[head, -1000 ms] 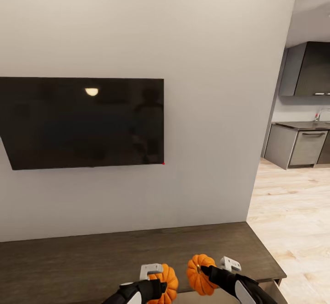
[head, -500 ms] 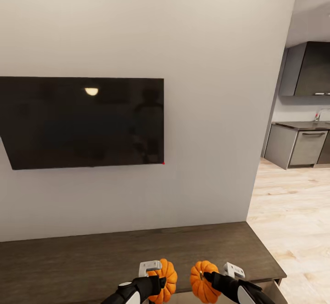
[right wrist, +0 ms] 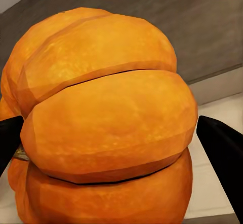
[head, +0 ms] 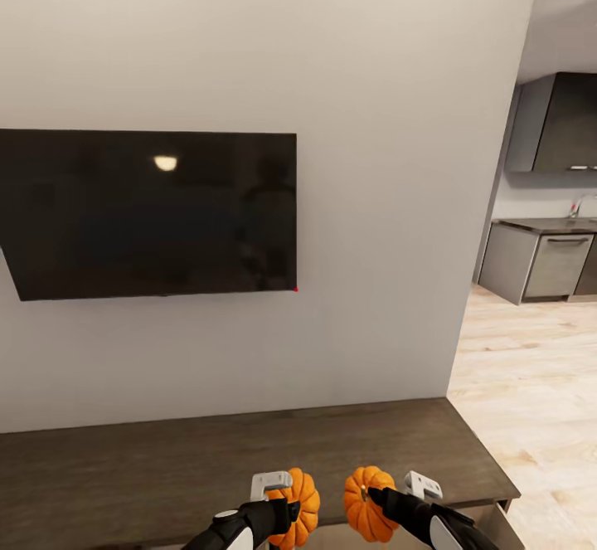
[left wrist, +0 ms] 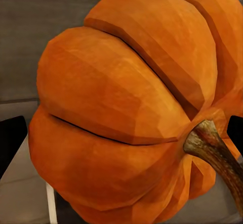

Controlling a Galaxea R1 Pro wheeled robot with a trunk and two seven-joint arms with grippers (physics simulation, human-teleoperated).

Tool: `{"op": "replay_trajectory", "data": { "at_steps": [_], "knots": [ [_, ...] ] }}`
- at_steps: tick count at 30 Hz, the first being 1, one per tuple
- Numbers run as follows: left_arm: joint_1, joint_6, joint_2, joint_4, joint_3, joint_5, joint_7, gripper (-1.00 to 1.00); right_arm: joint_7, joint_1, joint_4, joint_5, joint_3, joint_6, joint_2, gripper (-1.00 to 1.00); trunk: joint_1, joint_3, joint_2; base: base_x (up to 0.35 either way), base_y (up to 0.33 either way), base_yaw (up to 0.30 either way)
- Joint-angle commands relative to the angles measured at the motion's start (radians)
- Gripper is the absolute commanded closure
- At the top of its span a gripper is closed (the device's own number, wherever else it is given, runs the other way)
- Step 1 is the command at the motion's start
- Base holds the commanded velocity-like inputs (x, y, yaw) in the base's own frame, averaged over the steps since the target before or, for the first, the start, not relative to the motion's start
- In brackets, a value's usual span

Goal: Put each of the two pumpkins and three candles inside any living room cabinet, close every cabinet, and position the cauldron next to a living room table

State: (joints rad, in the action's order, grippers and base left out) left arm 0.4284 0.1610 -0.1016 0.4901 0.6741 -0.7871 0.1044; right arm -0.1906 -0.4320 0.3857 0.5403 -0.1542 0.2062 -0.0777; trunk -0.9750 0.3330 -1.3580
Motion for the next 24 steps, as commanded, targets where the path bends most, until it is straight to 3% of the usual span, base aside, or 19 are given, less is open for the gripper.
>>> {"op": "replay_trajectory", "data": {
  "at_steps": [1,15,24],
  "knots": [
    [0.001,0.002,0.001,0.002,0.007,-0.009,0.009,1.00,0.000,-0.001,0.001,0.007,-0.004,0.004,-0.001,1.00,-0.004,0.004,-0.008,0.000,0.000,0.000],
    [0.001,0.005,0.001,0.004,0.001,-0.018,0.012,1.00,0.002,-0.001,-0.002,0.007,-0.004,0.004,0.000,1.00,-0.058,0.048,-0.106,-0.021,0.000,0.000],
    [0.001,0.005,0.004,0.005,-0.002,-0.021,0.008,1.00,0.001,-0.001,-0.002,0.007,-0.004,0.004,0.000,1.00,-0.058,0.048,-0.106,-0.071,0.000,0.000]
  ]
}}
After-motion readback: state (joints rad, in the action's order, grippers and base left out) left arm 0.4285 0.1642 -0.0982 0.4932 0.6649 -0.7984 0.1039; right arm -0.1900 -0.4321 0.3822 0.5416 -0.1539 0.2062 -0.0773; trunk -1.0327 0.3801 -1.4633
